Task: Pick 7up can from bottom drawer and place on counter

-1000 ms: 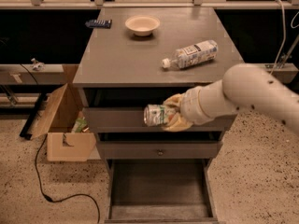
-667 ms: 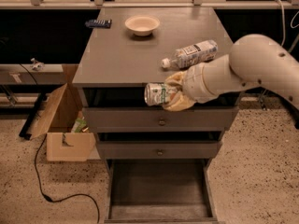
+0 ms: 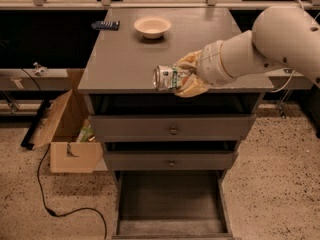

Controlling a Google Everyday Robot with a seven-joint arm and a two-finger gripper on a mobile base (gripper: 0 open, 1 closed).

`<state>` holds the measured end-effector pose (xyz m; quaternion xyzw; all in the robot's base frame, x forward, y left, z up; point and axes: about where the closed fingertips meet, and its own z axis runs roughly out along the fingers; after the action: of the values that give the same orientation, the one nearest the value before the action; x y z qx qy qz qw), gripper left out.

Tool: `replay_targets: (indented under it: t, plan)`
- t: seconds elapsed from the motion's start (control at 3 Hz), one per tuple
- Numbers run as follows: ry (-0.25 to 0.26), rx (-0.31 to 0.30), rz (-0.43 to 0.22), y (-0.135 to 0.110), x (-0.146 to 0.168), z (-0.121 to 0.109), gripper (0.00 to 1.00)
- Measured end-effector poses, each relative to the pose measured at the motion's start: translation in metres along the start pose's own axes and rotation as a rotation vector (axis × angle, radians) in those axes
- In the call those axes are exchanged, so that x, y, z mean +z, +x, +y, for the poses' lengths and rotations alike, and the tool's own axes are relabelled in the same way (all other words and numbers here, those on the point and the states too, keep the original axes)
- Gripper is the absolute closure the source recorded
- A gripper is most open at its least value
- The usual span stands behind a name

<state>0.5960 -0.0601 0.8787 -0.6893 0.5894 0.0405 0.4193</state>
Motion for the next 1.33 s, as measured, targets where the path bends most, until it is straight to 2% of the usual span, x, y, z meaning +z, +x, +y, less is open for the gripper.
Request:
replay_targets:
  t: [0.33,0.67,1.33]
  plan:
    - [0.016,0.020,-0.034,-0.004,0.001,-0.003,1.00]
    - [0.014,0.049,-0.023,-0.004,0.007,-0.030,1.00]
    - [-0.009,0.097,0.055,-0.016,0.050,-0.098,1.00]
